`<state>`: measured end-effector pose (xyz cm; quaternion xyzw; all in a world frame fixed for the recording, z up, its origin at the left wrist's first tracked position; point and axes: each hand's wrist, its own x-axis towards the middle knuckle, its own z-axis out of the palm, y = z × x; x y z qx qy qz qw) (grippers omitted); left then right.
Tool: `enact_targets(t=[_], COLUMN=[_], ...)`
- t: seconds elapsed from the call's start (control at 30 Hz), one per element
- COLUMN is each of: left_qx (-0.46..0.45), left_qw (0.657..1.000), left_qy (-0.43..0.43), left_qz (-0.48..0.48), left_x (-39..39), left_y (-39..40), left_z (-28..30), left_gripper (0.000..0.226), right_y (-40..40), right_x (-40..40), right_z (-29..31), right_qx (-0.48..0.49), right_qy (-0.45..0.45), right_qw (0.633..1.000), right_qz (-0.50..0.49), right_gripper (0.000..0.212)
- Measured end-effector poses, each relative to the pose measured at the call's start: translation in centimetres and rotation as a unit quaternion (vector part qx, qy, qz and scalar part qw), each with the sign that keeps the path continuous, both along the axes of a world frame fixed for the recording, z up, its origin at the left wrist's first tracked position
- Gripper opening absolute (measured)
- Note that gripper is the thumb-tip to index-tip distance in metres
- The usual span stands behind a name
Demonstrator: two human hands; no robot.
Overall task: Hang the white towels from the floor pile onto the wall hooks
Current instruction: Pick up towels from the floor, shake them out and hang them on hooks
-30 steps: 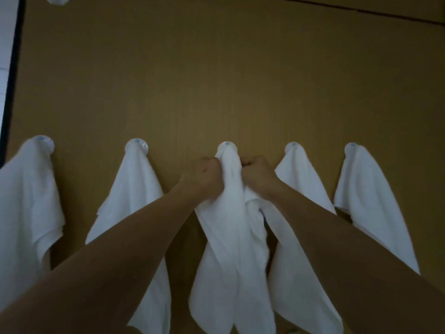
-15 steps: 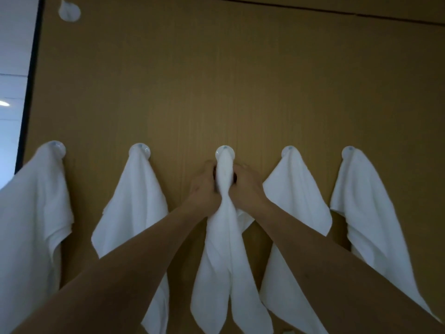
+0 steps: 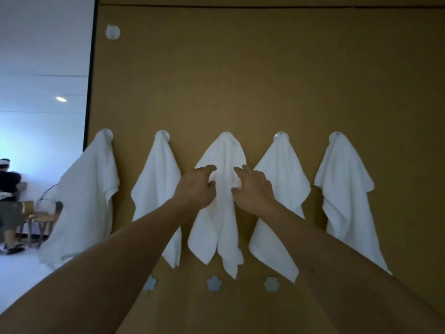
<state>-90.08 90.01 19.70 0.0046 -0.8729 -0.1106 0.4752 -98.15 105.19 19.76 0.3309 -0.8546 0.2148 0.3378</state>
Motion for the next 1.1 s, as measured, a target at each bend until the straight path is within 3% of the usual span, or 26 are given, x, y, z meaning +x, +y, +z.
enact_targets(t=[0.27, 0.4, 0.5, 0.63, 0.8, 0.93, 1.1], left_qx=[-0.02, -0.025, -0.037, -0.033, -0.014, 0.022, 0.069], left_qw=[0.993, 0.977, 0.956, 0.926, 0.867, 0.801, 0.721], left_qy=[-0.048, -0.064, -0.094, -0.12, -0.139, -0.182, -0.189], left_qz=[0.108, 0.2, 0.276, 0.355, 0.478, 0.569, 0.663], left_x=[12.1, 20.3, 27.5, 39.9, 58.2, 74.6, 96.3], left_y=[3.2, 3.6, 3.2, 2.5, 2.8, 5.4, 11.7], left_z=[-4.7, -6.7, -7.6, -8.5, -10.2, -12.1, -14.3], left_gripper=[0.04, 0.046, 0.046, 0.044, 0.046, 0.052, 0.052], right_y=[3.7, 2.2, 0.0, -3.8, -7.3, -8.6, -7.8], right_x=[8.3, 14.9, 21.0, 31.2, 47.7, 63.4, 85.6], right_z=[-4.2, -6.2, -7.4, -8.3, -8.5, -10.3, -13.0], right_qx=[0.044, 0.053, 0.074, 0.08, 0.099, 0.121, 0.141], right_qy=[-0.018, -0.041, -0.044, -0.042, -0.02, -0.038, -0.029], right_qw=[0.996, 0.986, 0.973, 0.946, 0.905, 0.853, 0.775], right_qz=[0.069, 0.152, 0.214, 0.313, 0.413, 0.506, 0.615], right_gripper=[0.063, 0.04, 0.056, 0.055, 0.036, 0.06, 0.063])
